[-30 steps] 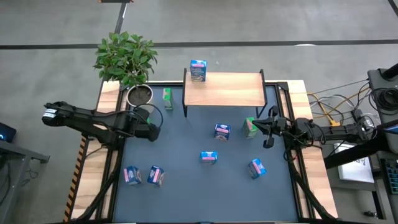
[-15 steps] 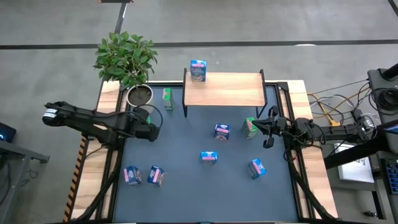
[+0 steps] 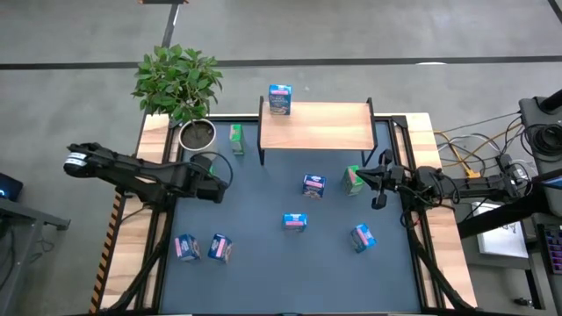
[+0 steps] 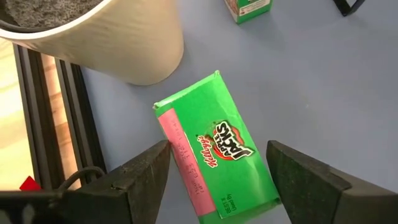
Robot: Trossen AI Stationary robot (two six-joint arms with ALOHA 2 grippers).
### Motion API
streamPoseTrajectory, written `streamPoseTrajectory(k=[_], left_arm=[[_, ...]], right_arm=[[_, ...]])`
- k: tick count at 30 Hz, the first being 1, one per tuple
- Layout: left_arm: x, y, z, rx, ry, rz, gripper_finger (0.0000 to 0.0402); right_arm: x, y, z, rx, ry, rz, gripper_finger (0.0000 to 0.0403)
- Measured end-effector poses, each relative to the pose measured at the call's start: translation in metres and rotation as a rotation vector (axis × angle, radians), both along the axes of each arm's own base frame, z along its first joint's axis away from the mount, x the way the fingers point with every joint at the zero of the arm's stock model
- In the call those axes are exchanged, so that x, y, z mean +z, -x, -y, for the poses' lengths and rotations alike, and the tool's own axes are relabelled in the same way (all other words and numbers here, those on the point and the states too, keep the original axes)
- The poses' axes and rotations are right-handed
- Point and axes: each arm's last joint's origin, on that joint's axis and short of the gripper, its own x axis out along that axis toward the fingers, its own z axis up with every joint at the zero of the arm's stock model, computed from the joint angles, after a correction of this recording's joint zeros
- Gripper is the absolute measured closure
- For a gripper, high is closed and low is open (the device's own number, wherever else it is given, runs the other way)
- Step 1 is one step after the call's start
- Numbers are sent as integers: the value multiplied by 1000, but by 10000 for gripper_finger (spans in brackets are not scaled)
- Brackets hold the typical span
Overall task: Stack cereal on shelf
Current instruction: Put the bottom left green cereal box on the shelf
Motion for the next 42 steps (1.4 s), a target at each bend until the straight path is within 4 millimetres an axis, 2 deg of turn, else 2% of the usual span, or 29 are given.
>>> streamPoseTrajectory(k=[8,18,28,32,37,42], left_arm=[[-1,-1,1,-3,3,-3,186],[2,-3,2,-27,19,-5,191],[52,-21,6,-171,-21,104,205],[56,-24,8,-167,5,142,215],[51,-22,13,-134,171,143,190],[40,-19,17,-100,154,136,129]], right_arm=[[-1,0,0,0,0,-10,394],[-2,0,0,1,-8,-20,394],[-2,0,0,1,-8,-20,394],[-2,0,0,1,-9,-20,394],[-2,0,0,1,-8,-22,394],[-2,0,0,1,-11,-22,394]])
